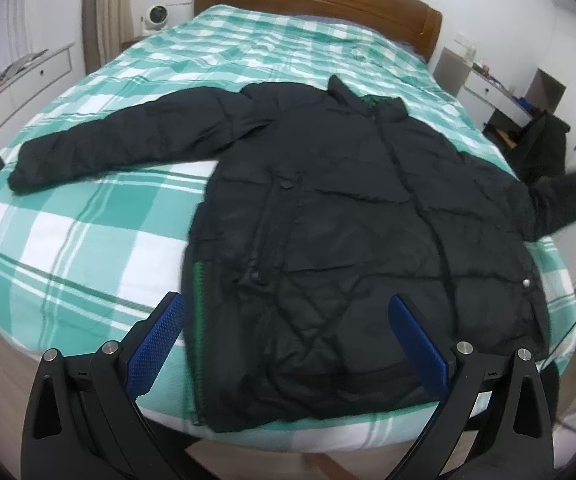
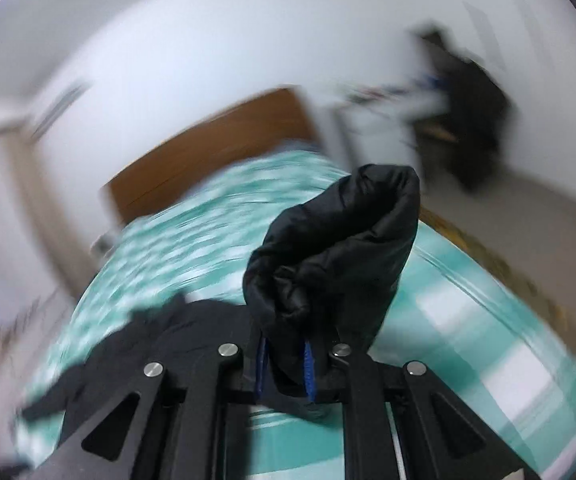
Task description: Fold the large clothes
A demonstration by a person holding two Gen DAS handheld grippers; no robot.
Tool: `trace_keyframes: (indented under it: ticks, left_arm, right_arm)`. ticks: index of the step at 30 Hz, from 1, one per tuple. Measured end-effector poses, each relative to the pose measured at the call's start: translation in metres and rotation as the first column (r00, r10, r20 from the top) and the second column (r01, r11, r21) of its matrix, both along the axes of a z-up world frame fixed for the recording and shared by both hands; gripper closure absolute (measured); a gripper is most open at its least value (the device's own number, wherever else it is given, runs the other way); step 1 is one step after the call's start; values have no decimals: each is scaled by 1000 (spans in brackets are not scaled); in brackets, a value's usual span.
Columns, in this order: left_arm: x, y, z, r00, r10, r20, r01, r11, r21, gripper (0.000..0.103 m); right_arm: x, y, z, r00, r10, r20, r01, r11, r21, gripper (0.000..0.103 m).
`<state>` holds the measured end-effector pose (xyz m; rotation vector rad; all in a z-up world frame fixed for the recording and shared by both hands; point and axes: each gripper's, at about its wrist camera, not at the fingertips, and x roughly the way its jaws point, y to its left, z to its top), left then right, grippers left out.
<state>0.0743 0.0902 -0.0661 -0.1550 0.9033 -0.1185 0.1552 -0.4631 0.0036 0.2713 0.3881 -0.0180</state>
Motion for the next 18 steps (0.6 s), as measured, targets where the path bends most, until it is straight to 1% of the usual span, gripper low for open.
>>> trace_keyframes:
  ticks: [1,3,6,7,8,9,10,12,15,17,18]
  left_arm:
    - [0,-4,1,1000,-11,5,11,1000,-8,2]
    - [1,-9,2,1000,-25,7,25,1000,-6,2]
    - [-1,-14,3,999,-40,13,40,999,9,2]
    - [-3,-14,4,999,-42,19,42,999,13,2]
    - [-6,-12,5,999,-40,28,40,999,18,2]
    - [-7,-11,5,999,-38,32,37,999,18,2]
    - [-9,-8,4,999,-33,33,32,999,16,2]
    - [-11,-2,-1,1000,-19,22,19,1000,3,2]
    - [-12,6,-7,1000,-1,-3,1,1000,-13,2]
    - [-13,10,-9,1000,7,-6,-7,1000,-14,2]
    - [-13,11,-9,1000,9,-5,-10,1000,-15,2]
  right_arm:
    - [5,28,7,998,65,7,-65,997,-37,89]
    - [12,80,12,985,174,1,-173,980,-98,89]
    - [24,153,-1,956,291,-34,-292,938,-186,89]
    - [27,169,-7,949,312,-47,-314,925,-213,89]
    - [34,195,-21,937,341,-76,-349,905,-244,89]
    - [36,210,-32,930,355,-95,-368,895,-250,89]
    - [41,229,-49,919,375,-126,-395,882,-258,89]
    - [41,256,-76,903,392,-173,-426,869,-253,89]
    - [41,285,-123,871,420,-257,-475,853,-216,89]
    - [39,294,-142,853,431,-292,-497,843,-207,89]
    - [38,300,-150,851,430,-303,-500,839,-213,89]
